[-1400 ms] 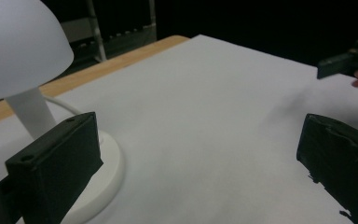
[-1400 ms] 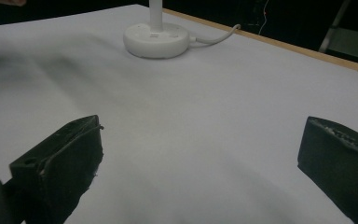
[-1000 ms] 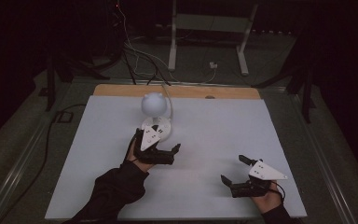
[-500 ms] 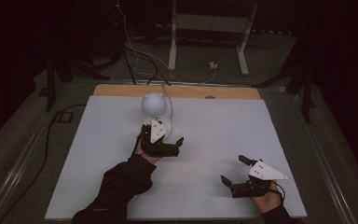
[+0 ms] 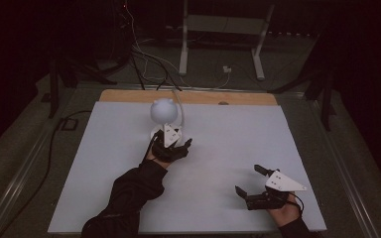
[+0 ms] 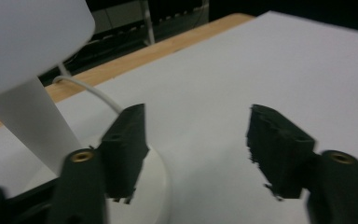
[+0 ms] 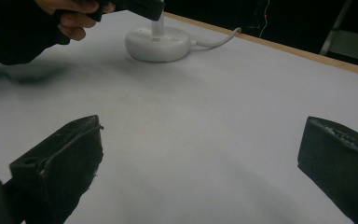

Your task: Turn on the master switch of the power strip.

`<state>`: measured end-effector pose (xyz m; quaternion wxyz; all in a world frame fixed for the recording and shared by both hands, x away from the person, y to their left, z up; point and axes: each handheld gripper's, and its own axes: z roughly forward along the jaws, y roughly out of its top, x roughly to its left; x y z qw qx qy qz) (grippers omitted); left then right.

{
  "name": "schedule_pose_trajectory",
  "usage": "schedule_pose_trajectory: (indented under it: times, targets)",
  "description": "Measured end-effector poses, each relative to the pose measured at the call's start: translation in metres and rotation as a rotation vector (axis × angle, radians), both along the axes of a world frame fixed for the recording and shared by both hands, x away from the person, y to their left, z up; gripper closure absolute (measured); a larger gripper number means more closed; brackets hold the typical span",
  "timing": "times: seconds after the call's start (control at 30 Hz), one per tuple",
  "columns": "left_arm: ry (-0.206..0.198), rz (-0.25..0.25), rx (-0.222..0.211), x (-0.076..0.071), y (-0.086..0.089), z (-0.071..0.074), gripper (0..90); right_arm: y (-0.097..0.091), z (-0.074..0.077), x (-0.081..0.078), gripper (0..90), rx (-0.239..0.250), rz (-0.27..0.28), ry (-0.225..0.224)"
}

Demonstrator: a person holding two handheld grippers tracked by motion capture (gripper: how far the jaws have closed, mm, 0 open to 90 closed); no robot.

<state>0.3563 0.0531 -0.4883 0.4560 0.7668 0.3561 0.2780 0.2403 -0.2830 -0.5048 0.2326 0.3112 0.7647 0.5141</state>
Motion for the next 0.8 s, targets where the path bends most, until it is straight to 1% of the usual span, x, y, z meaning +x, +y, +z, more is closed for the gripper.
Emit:
schedule_pose_trajectory:
  times: [0.03, 0.07, 0.1, 0.13, 0.17, 0.2, 0.23, 0.3, 0.33, 0.37, 0.4, 0.47, 0.53, 0.57, 0.63, 0.67, 0.73, 0.8]
  targets:
    - [-0.003, 0.005, 0.012, 0.001, 0.0, -0.001, 47.4, 0.0, 0.0, 0.0, 0.0, 0.003, 0.0, 0.001]
    - [-0.001, 0.009, 0.02, 0.003, 0.0, -0.001, 54.2, -0.001, 0.0, 0.0, 0.0, 0.003, 0.0, 0.0]
    - [0.001, 0.017, 0.021, 0.004, 0.0, -0.002, 54.2, -0.001, 0.0, 0.0, 0.0, 0.003, 0.0, 0.0]
    - [0.002, 0.027, 0.018, 0.005, 0.0, -0.002, 58.2, -0.001, 0.0, 0.0, 0.0, 0.004, 0.0, 0.001]
    - [0.001, 0.042, 0.026, 0.006, 0.0, -0.002, 64.4, -0.001, 0.0, 0.0, 0.0, 0.004, 0.001, 0.003]
    - [-0.003, 0.061, 0.03, 0.007, 0.0, -0.002, 74.4, 0.0, 0.0, 0.0, 0.0, 0.003, 0.002, 0.003]
    - [0.005, 0.07, 0.021, 0.009, 0.001, -0.002, 74.4, 0.0, 0.0, 0.0, 0.0, 0.003, 0.002, 0.003]
    - [0.017, 0.094, 0.024, 0.012, 0.002, -0.003, 82.3, 0.0, 0.0, 0.0, 0.0, 0.005, 0.004, 0.005]
    - [0.025, 0.093, 0.017, 0.014, 0.002, -0.003, 86.1, 0.0, 0.0, 0.0, 0.0, 0.004, 0.004, 0.005]
    - [0.025, 0.102, 0.026, 0.016, 0.002, -0.004, 88.4, 0.0, -0.001, 0.001, 0.0, 0.004, 0.004, 0.006]
    - [0.027, 0.099, 0.028, 0.017, 0.003, -0.004, 90.0, 0.0, -0.001, 0.0, 0.0, 0.004, 0.005, 0.006]
    - [0.024, 0.104, 0.044, 0.019, 0.002, -0.005, 90.0, 0.0, -0.001, 0.0, 0.0, 0.003, 0.005, 0.006]
    - [0.032, 0.097, 0.059, 0.022, 0.001, -0.006, 90.0, 0.0, -0.001, 0.0, 0.0, 0.004, 0.005, 0.007]
    - [0.03, 0.105, 0.08, 0.023, 0.0, -0.007, 90.0, 0.0, -0.001, 0.0, 0.0, 0.004, 0.005, 0.006]
    - [0.028, 0.104, 0.1, 0.025, -0.002, -0.009, 90.0, 0.0, -0.001, 0.0, 0.0, 0.003, 0.006, 0.007]
    - [0.023, 0.112, 0.12, 0.025, -0.003, -0.01, 90.0, 0.0, -0.001, 0.0, 0.0, 0.004, 0.007, 0.007]
    - [0.026, 0.119, 0.118, 0.028, -0.005, -0.013, 90.0, 0.0, -0.001, 0.001, 0.0, 0.002, 0.008, 0.006]
    - [0.018, 0.139, 0.132, 0.028, -0.006, -0.014, 90.0, 0.0, -0.001, 0.001, 0.0, 0.002, 0.008, 0.008]
